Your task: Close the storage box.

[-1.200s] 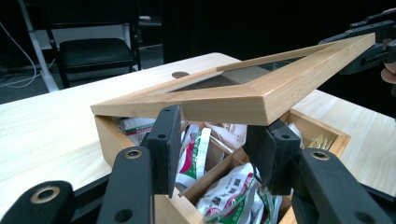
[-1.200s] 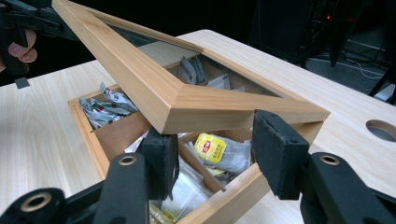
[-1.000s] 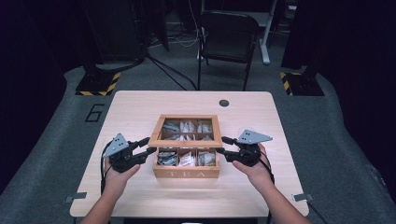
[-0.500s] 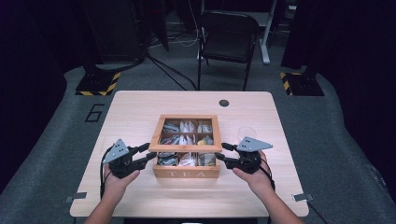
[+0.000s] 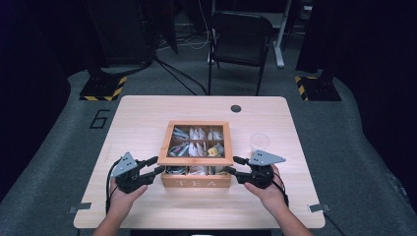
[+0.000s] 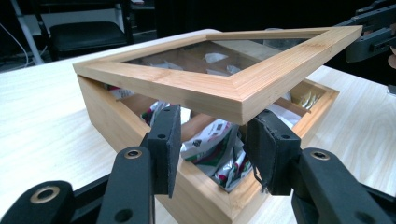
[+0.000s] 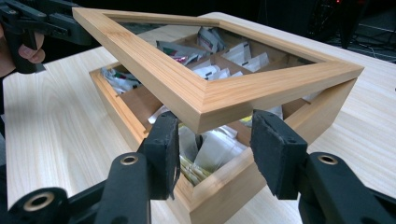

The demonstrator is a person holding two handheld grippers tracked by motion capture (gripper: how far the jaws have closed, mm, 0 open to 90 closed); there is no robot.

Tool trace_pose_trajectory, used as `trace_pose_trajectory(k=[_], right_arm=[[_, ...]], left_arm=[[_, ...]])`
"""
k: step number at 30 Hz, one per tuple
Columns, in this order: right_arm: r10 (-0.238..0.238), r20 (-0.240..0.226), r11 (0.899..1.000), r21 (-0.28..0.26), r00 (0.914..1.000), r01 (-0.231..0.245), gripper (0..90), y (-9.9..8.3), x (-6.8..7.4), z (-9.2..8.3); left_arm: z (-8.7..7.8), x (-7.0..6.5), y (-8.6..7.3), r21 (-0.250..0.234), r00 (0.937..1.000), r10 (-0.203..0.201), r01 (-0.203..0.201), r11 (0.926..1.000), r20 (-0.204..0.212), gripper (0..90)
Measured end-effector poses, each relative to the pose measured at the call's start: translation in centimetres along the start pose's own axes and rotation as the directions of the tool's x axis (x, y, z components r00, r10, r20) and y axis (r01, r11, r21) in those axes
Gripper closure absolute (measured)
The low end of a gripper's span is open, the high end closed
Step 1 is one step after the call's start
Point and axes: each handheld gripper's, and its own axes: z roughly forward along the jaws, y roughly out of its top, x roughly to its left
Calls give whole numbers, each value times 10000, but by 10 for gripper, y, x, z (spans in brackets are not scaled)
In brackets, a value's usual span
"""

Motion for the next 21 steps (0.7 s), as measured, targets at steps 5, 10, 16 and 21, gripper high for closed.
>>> trace_pose_trajectory(k=[5,10,16,21], right_arm=[[-197,134,9995,250,9997,194,511,-5,3,2],[4,36,9997,263,10000,-5,511,-8,4,2],[89,-5,9994,320,10000,-89,509,-10,7,0],[187,-30,9997,147,9998,-187,514,-10,5,-4]], left_arm=[[-1,-1,-6,295,9999,-91,88,9995,73,557],[-1,-2,-7,274,9998,-99,95,9996,149,556],[-5,-5,-9,410,9998,129,-136,9991,172,555],[-12,-5,-6,-142,9996,-192,195,9997,191,552]])
